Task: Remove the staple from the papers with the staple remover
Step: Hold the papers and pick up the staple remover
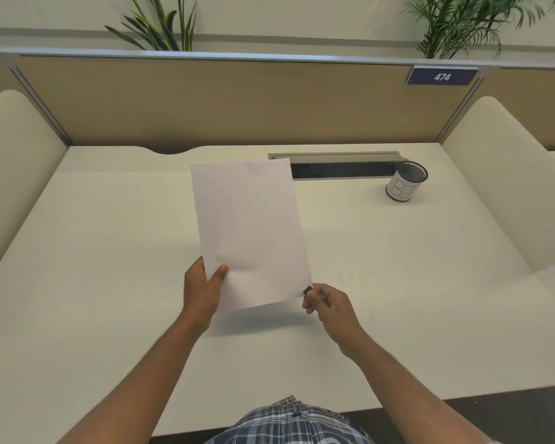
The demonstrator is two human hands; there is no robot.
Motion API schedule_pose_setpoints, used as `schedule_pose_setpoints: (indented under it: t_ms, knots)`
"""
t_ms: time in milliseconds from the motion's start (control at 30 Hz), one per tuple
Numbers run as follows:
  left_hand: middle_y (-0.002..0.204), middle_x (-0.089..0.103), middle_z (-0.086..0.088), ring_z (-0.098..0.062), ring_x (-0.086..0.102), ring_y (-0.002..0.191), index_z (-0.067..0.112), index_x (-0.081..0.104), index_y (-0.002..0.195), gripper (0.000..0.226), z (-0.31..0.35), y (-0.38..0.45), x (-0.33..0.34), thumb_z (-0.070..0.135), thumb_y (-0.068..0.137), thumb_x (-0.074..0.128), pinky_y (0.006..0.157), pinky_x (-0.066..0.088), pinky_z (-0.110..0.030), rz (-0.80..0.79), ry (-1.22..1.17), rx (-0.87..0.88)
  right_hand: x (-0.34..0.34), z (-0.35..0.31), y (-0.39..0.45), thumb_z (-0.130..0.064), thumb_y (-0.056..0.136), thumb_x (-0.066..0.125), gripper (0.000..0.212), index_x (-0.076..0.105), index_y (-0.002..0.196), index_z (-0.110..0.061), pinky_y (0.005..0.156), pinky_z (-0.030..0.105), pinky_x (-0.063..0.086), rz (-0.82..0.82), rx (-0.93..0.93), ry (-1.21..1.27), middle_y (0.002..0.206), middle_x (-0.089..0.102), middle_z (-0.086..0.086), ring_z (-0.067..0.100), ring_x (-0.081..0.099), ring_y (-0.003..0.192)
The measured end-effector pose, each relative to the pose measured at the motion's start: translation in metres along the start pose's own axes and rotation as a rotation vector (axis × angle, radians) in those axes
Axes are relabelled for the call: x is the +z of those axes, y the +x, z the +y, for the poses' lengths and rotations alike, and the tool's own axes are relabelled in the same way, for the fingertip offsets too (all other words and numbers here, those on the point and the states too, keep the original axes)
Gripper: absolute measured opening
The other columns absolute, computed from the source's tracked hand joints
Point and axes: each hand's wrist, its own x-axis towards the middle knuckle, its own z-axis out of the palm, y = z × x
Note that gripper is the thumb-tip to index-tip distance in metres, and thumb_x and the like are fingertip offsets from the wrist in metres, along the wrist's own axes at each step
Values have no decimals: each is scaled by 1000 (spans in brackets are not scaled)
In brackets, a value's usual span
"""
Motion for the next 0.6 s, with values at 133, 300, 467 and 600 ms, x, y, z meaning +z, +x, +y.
schedule_pose_setpoints:
  t_ms: [133,300,467,600]
  knots:
    - [105,72,3,-20,68,94,21,65,112,16,-2,0,-1,16,97,63,77,53,-34,3,14,-6,1,1,-2,-23,104,59,22,68,98,-5,62,10,44,1,7,4,81,68,2,11,59,71]
    - [104,72,5,-18,68,93,21,65,112,16,-3,-2,0,15,97,64,74,52,-32,6,6,-9,1,2,-5,-23,103,60,21,69,101,-4,62,10,44,7,15,10,80,68,2,11,60,70]
    - [103,71,6,-18,67,92,22,65,109,15,-3,-3,1,15,97,64,74,51,-31,7,6,-5,0,1,-6,-24,104,59,22,69,97,-6,61,9,43,15,21,16,80,68,2,11,59,70]
    - [103,70,7,-17,66,93,23,64,109,15,-1,-4,1,15,97,63,73,51,-30,2,12,6,0,0,-6,-27,104,58,23,69,96,-10,61,10,43,6,36,22,80,67,0,11,58,70]
